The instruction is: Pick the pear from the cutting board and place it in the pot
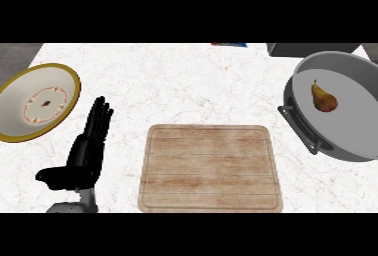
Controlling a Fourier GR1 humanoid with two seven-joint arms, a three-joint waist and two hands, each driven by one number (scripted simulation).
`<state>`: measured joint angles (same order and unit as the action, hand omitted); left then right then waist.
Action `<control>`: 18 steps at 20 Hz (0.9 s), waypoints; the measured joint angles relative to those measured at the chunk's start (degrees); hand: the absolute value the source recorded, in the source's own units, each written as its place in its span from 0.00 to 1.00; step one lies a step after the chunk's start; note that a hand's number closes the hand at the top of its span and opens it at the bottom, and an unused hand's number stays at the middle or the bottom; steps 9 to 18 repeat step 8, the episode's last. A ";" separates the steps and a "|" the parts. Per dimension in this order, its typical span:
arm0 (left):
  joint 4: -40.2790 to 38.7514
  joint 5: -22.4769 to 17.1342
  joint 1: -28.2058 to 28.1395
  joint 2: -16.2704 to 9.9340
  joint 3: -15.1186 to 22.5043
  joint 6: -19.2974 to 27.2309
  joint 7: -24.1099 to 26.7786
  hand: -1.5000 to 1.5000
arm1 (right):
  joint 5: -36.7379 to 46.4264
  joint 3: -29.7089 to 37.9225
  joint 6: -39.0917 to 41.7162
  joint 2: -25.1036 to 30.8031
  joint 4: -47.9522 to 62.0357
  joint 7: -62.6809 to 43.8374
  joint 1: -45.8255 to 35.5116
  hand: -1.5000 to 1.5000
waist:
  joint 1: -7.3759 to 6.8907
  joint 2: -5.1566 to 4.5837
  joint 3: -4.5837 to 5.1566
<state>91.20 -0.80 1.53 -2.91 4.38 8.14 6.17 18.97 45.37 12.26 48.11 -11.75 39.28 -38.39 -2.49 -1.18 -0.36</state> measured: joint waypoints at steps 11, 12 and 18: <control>-0.30 0.29 -0.15 0.59 0.57 -0.05 0.66 0.50 | -3.60 3.98 -0.26 3.97 2.01 -0.62 1.08 0.00 | -0.33 -0.22 -0.14; -0.30 0.29 -0.15 0.59 0.57 -0.05 0.66 0.50 | -3.60 3.98 -0.26 3.97 2.01 -0.62 1.08 0.00 | -0.33 -0.22 -0.14; -0.30 0.29 -0.15 0.59 0.57 -0.05 0.66 0.50 | -3.60 3.98 -0.26 3.97 2.01 -0.62 1.08 0.00 | -0.33 -0.22 -0.14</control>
